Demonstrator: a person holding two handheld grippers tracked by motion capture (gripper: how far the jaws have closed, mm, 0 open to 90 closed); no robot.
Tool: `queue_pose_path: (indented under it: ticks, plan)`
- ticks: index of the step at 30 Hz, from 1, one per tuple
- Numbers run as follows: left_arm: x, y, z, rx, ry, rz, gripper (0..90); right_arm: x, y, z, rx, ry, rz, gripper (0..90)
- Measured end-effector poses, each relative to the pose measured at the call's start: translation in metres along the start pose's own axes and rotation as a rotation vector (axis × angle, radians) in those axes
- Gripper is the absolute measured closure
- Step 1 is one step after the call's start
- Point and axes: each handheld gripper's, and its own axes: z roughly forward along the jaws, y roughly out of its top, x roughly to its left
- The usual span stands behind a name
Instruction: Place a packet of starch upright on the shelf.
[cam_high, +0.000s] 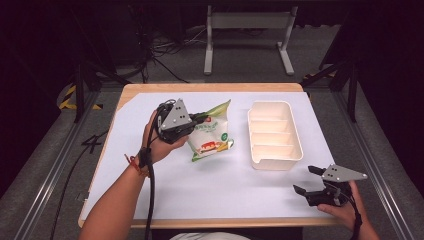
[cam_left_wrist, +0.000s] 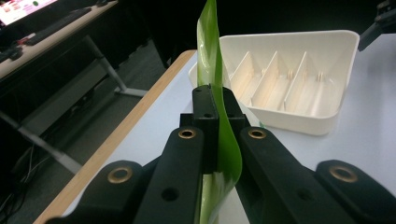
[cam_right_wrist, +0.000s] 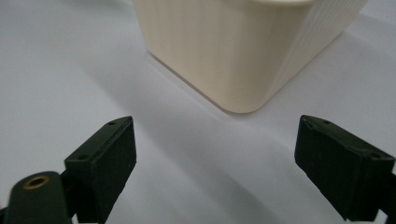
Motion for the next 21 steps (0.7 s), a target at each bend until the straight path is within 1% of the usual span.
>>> queue_pose_path:
  ticks: [2,3,4,6,8,11,13,14,16,17,19,21]
  plan:
    - [0.001,0.004,0.006,-0.006,-0.011,0.006,89.7,0.000,0.000,0.000,0.002,0.000,0.000,12.5]
    - [0.002,0.006,0.009,-0.008,-0.019,0.016,89.7,0.000,0.000,0.000,0.002,-0.001,0.002,12.5]
    - [0.002,0.008,0.012,-0.007,-0.018,0.015,89.7,0.000,0.000,0.000,0.001,-0.001,0.004,12.5]
    - [0.003,0.013,0.021,-0.013,-0.031,0.012,89.7,0.000,0.000,0.000,0.000,0.001,0.003,12.5]
    - [0.004,0.015,0.024,-0.016,-0.034,0.013,89.7,0.000,0.000,0.000,0.002,0.000,0.001,12.5]
    - [0.005,0.021,0.034,-0.008,-0.043,0.029,89.7,-0.001,-0.001,0.000,0.001,0.001,0.003,12.4]
    - [0.007,0.023,0.040,-0.011,-0.043,0.028,89.7,-0.001,-0.001,0.000,-0.001,0.002,0.004,12.5]
    - [0.007,0.023,0.040,-0.011,-0.043,0.028,89.7,-0.001,-0.001,0.000,-0.001,0.002,0.004,12.5]
    - [0.012,0.027,0.047,-0.023,-0.054,0.028,89.7,-0.001,-0.001,0.000,-0.002,0.002,0.005,12.5]
    - [0.014,0.028,0.049,-0.020,-0.055,0.034,89.7,-0.001,-0.001,0.000,-0.002,0.001,0.006,12.5]
    - [0.017,0.031,0.055,-0.030,-0.058,0.025,89.7,-0.001,-0.001,0.000,-0.002,0.001,0.007,12.5]
    - [0.020,0.034,0.059,-0.033,-0.060,0.027,89.7,-0.001,-0.001,-0.001,-0.001,-0.001,0.008,12.5]
